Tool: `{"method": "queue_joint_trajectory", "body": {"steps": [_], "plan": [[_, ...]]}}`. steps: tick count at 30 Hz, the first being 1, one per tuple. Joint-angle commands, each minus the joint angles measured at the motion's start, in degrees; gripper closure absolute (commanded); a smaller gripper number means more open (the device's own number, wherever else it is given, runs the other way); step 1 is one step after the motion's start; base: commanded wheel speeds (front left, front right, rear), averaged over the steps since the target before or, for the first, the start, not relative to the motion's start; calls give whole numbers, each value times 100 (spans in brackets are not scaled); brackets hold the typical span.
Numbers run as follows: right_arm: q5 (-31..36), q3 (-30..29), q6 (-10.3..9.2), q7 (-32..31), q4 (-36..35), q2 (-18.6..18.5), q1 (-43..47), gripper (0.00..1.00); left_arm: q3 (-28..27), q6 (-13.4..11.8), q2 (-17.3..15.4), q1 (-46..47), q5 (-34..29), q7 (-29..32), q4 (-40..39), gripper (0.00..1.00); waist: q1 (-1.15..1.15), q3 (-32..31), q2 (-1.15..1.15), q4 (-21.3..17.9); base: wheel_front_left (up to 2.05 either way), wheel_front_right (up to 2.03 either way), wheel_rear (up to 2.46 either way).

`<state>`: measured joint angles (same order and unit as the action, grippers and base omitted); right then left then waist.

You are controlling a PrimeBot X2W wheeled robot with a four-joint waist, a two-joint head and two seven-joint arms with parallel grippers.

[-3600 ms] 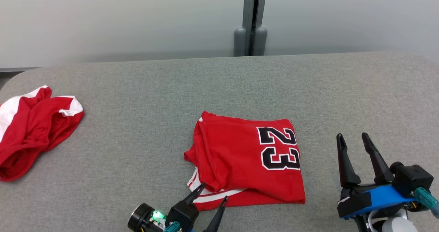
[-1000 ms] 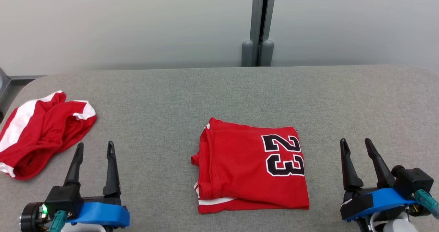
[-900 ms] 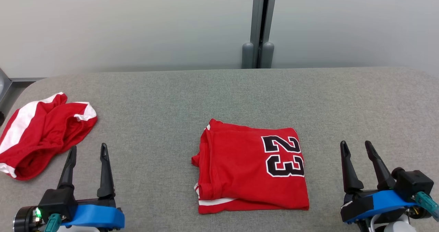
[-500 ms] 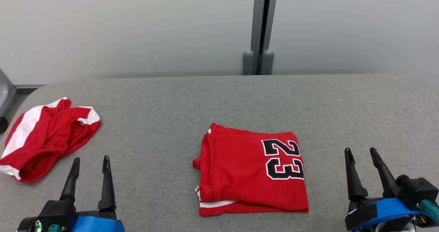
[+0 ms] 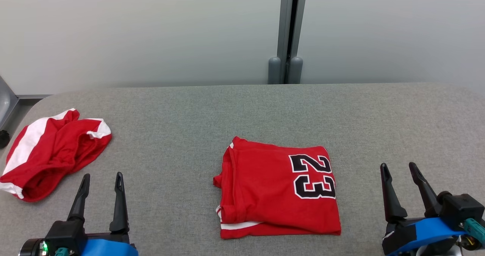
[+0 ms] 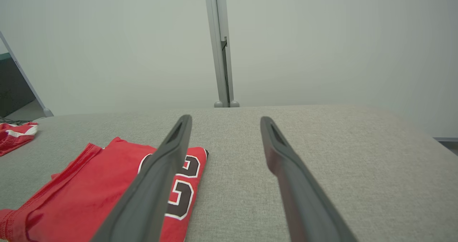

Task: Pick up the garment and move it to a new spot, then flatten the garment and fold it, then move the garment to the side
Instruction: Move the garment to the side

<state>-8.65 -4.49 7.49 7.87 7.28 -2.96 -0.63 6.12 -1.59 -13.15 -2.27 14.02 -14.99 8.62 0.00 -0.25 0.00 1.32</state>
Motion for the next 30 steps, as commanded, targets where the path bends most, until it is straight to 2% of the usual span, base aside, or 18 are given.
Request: {"method": "queue_joint_trajectory", "body": {"steps": [1, 12, 21, 25, 30], "plan": [[-7, 0, 1, -18, -31, 8, 113, 0, -48, 33, 7, 36, -48, -27, 16, 0, 0, 1, 0, -2, 0, 0, 0], [-39, -31, 1, -68, 44, 8, 78, 0, -168, 66, 59, 57, -128, -27, 13, 0, 0, 26, 0, 9, 0, 0, 0], [237, 153, 1, -170, 175, -46, -758, 0, -266, 99, 90, 214, -212, -28, -56, 0, 0, 233, 0, 89, 0, 0, 0], [196, 332, 1, -334, 480, -83, -1194, 0, -278, 114, 117, 347, -267, -28, -79, 0, 0, 400, 0, 172, 0, 0, 0], [197, 469, 1, -618, 1195, -127, -1494, 0, -279, 163, 155, 546, -334, -28, -46, 0, 0, 600, 0, 319, 0, 0, 0]]}}
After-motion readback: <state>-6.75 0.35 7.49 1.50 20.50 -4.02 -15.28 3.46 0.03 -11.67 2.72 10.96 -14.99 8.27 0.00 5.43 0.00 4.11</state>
